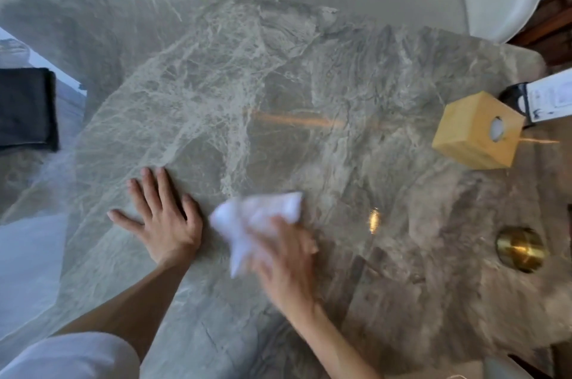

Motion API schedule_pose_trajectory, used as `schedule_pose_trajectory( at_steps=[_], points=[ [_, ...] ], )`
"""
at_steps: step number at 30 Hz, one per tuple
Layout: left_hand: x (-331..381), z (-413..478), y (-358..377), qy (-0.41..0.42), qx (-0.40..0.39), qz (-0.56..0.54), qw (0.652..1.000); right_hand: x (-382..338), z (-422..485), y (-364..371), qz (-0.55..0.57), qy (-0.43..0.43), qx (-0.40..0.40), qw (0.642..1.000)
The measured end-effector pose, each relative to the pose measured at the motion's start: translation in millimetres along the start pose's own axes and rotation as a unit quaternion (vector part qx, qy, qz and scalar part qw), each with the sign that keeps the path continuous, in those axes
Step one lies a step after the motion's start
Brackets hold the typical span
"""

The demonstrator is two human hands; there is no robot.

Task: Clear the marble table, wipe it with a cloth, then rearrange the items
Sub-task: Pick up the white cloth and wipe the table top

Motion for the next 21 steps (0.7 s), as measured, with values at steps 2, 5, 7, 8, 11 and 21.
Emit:
schedule_pose_trajectory(
  at_steps=[2, 5, 7, 8, 11, 21],
  points=[
    [-1, 0, 0, 0.003, 0.004, -0.006, 1.000, -22, -50, 19, -0.003, -0.221, -0.117, 0.968],
    [-3, -1, 0, -0.001, 0.015, -0.008, 1.000, 90, -75, -22, -0.053, -0.132, -0.044, 0.989],
    [-4, -1, -2, 0.000, 0.021, -0.008, 1.000, 190, -77, -61, -0.078, 0.140, 0.063, 0.985],
    [-4, -1, -2, 0.002, 0.021, -0.011, 1.000, 226, -84, -71, -0.078, 0.290, 0.114, 0.947],
    [-3, 2, -5, 0.005, 0.025, -0.011, 1.000, 214, -77, -56, -0.019, 0.501, 0.232, 0.834],
    [-18, -5, -26, -0.007, -0.018, -0.231, 0.973, -125, -132, 75, 0.077, 0.052, -0.016, 0.996]
  ],
)
Point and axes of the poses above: each hand's wrist, its own z-axis towards the middle knuckle, its own y-axis out of the palm, x = y × z, the point moved 10 cm from there along z, towards the middle knuckle, and after that the axes turned 5 degrees about x, right-handed, at the moved point
